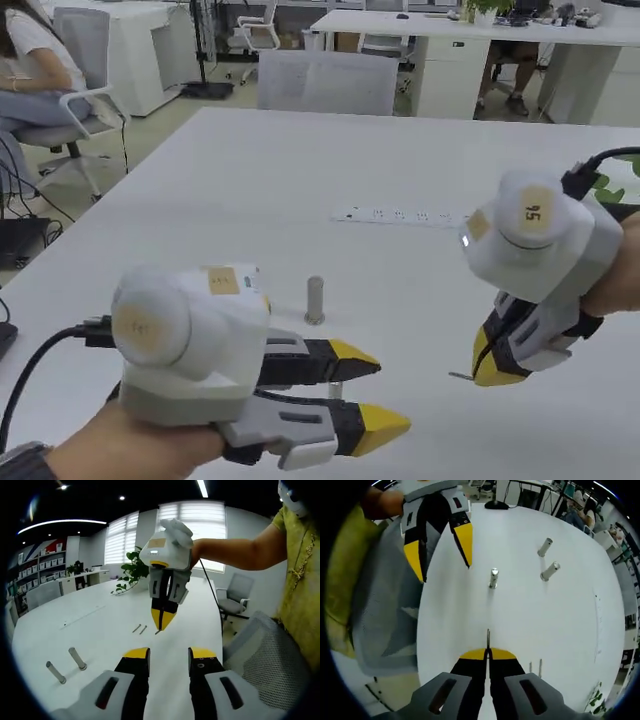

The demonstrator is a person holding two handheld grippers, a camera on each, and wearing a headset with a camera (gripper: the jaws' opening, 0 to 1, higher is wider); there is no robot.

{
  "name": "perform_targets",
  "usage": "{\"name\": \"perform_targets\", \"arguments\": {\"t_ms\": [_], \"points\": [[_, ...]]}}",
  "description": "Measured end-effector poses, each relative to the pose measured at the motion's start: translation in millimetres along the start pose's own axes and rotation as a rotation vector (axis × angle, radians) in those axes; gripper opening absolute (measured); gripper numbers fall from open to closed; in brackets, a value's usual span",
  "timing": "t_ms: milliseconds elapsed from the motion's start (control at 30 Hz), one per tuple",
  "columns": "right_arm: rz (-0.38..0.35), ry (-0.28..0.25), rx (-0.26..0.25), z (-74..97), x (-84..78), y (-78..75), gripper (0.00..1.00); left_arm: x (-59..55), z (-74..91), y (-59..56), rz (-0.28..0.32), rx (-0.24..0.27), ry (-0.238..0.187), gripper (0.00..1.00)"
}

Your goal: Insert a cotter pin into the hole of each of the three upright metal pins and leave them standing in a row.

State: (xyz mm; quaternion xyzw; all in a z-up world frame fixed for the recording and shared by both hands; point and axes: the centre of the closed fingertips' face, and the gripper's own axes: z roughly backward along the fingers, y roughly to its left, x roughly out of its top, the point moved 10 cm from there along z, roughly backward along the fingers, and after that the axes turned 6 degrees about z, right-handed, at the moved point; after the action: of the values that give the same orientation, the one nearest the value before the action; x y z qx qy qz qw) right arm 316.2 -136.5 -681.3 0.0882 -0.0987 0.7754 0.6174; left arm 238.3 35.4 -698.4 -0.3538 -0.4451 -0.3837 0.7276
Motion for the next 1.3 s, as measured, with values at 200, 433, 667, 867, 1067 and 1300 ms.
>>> {"name": "perform_targets", "arguments": {"t_ms": [200,433,667,867,1067,1300], "points": [[0.035,0.001,0.029,2.2,10.3,11.1,0.02,0.4,-13.2,-5.0,-0.032,-0.026,0.031,0.26],[0.061,-0.006,0.054,-0.1,20.8,19.3,0.02,0.1,-25.8,-5.4,-0.057,-0.036,0.065,0.23],[0.078,-0.006,0.079,-4.5,27.3,23.1,0.02,-6.0,-35.1,-5.8,-0.091,-0.044,0.104,0.18],[0.090,-0.004,0.088,-6.1,30.3,24.1,0.02,-8.6,-39.5,-4.5,-0.117,-0.044,0.120,0.10],[0.096,0.001,0.096,-6.8,32.6,25.9,0.02,-8.1,-42.6,-5.1,-0.139,-0.048,0.128,0.06],[0.104,0.013,0.099,-6.4,33.9,28.1,0.02,-8.9,-43.4,-7.2,-0.163,-0.057,0.134,0.01]]}}
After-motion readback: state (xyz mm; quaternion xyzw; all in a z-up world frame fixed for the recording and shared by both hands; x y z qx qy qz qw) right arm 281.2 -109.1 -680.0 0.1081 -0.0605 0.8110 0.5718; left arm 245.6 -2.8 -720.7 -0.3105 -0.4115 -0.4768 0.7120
